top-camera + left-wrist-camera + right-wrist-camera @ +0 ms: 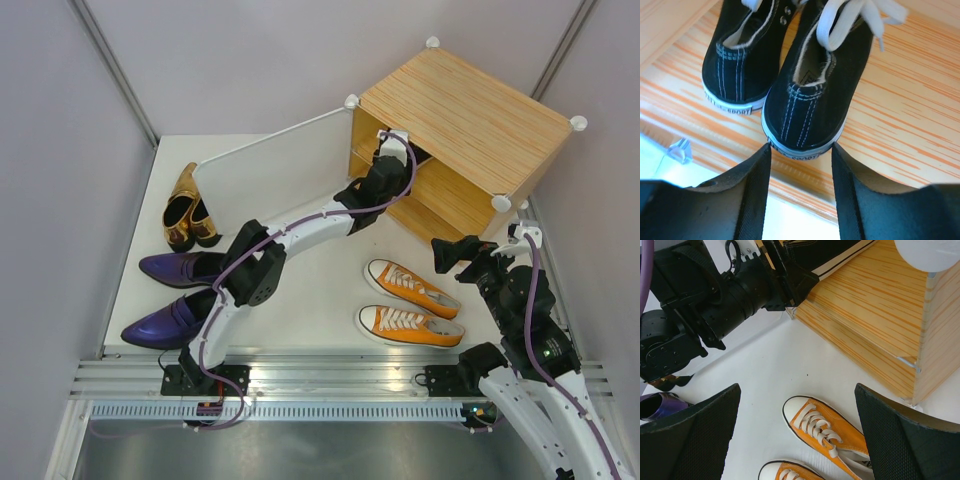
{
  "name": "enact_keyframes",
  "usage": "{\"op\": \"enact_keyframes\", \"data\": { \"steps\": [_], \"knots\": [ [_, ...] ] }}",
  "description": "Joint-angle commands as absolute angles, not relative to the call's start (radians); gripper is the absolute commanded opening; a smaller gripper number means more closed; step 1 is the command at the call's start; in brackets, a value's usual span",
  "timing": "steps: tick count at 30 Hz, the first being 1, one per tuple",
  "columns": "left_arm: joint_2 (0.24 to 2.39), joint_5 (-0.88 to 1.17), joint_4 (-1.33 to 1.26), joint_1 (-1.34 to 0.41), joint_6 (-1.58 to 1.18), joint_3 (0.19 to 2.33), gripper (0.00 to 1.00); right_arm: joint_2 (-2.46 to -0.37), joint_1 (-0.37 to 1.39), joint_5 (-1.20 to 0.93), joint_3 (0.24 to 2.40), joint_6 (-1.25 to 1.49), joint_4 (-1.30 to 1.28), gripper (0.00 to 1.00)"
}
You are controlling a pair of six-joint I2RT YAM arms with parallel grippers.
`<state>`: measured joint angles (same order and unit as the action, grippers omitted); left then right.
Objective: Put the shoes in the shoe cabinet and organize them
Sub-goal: Place the shoe in the shoe cabinet.
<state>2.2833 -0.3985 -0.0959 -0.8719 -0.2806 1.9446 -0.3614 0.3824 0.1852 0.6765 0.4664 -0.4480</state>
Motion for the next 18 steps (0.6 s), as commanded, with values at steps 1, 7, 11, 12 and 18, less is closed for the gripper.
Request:
{"op": "enact_keyframes", "data": {
  "steps": [1,7,11,12,18],
  "knots": [
    [2.241,-0.546,-0.12,-0.807,-0.334,1.882,0.02,-0.368,0.387,0.181,0.681,0.459,-0.413,0.98],
    [2.207,-0.558,-0.12,-0.781,-0.341,1.855,0.02,-0.365,0.387,0.183,0.68,0.459,-0.413,0.98],
    [2.192,-0.568,-0.12,-0.769,-0.341,1.839,0.02,-0.367,0.387,0.183,0.68,0.459,-0.411,0.98],
    [2.184,-0.574,-0.121,-0.767,-0.344,1.836,0.02,-0.365,0.385,0.18,0.68,0.459,-0.413,0.98],
    [2.169,-0.561,-0.118,-0.759,-0.374,1.801,0.02,-0.367,0.388,0.179,0.678,0.459,-0.41,0.98]
  ]
}}
